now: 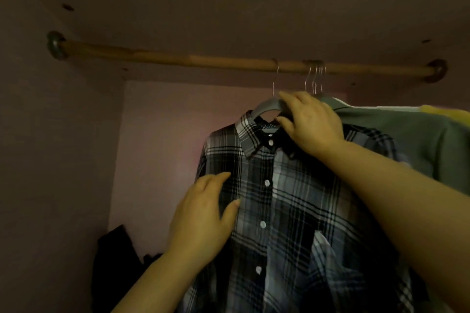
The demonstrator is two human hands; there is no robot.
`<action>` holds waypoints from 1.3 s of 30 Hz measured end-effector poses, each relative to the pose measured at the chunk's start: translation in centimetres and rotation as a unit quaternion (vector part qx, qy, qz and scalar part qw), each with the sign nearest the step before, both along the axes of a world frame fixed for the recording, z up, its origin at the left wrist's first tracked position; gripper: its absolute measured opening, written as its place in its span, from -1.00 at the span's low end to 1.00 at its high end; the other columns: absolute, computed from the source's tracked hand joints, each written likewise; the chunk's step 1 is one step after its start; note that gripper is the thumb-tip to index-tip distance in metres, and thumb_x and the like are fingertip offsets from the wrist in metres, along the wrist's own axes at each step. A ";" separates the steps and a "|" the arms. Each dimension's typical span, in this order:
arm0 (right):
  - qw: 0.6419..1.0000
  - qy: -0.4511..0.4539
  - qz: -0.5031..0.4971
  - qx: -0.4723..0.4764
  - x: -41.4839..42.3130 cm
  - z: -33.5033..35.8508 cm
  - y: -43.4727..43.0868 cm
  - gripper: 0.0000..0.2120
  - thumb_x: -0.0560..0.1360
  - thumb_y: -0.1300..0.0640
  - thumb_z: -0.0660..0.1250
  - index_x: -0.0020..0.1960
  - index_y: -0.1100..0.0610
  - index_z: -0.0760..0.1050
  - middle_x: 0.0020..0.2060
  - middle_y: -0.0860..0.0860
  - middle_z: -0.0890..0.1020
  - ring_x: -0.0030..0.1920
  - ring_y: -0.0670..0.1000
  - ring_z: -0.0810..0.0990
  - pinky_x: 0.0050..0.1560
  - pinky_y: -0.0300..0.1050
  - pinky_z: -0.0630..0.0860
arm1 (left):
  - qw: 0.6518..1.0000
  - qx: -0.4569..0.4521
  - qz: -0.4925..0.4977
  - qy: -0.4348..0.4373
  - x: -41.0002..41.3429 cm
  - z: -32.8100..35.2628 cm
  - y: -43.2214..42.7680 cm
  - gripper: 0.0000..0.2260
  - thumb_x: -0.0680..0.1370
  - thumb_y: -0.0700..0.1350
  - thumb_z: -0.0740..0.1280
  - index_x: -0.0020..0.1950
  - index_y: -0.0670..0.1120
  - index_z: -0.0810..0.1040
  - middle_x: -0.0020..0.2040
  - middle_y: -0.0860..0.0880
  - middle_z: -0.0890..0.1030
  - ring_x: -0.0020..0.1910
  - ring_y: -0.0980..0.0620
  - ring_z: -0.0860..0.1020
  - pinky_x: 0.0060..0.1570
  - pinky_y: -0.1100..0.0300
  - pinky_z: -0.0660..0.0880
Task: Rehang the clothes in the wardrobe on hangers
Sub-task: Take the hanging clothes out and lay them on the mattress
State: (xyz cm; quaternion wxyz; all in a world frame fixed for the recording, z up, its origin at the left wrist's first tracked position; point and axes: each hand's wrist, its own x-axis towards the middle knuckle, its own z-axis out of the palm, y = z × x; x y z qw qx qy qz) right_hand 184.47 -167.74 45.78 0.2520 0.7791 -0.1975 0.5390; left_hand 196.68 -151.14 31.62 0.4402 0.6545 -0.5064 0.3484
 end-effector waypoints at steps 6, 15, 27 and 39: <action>0.998 -0.031 -0.030 -0.037 0.7 0.4 -2.2 -0.62 0.53 0.03 0.28 0.32 0.11 0.42 0.10 0.11 0.55 0.12 0.18 0.45 0.03 0.00 0.28 | 0.999 0.018 0.032 0.006 1.0 0.2 0.2 -0.52 0.54 0.07 0.26 0.44 0.10 0.25 0.38 0.10 0.33 0.33 0.13 0.32 0.25 0.27 0.29; 0.985 -0.087 0.126 -0.082 0.3 2.0 -0.4 -0.66 0.55 0.08 0.29 0.30 0.11 0.49 0.06 0.15 0.60 0.07 0.22 0.53 -0.16 -0.02 0.41 | 0.991 -0.069 0.085 -0.075 -1.9 4.8 1.4 -0.53 0.52 0.01 0.28 0.42 -0.03 0.34 0.33 0.00 0.41 0.31 0.02 0.35 0.25 0.14 0.31; 0.929 -0.059 0.355 -0.088 -0.9 -12.7 5.9 -0.72 0.50 0.03 0.34 0.19 0.06 0.58 -0.11 0.02 0.67 -0.14 0.11 0.61 -0.24 -0.10 0.53 | 0.973 -0.078 0.216 -0.022 -6.4 -1.3 6.3 -0.54 0.55 0.08 0.25 0.42 -0.03 0.35 0.28 -0.06 0.47 0.24 -0.09 0.43 0.23 -0.06 0.37; 0.791 0.021 0.608 -0.064 -1.8 -27.8 19.1 -0.72 0.51 0.05 0.31 0.19 0.06 0.54 -0.23 0.03 0.66 -0.22 0.10 0.61 -0.15 -0.16 0.51 | 0.901 -0.038 0.418 0.108 -17.9 -17.1 21.8 -0.61 0.52 0.09 0.24 0.31 -0.01 0.49 -0.06 0.02 0.59 -0.24 0.04 0.54 -0.30 0.11 0.55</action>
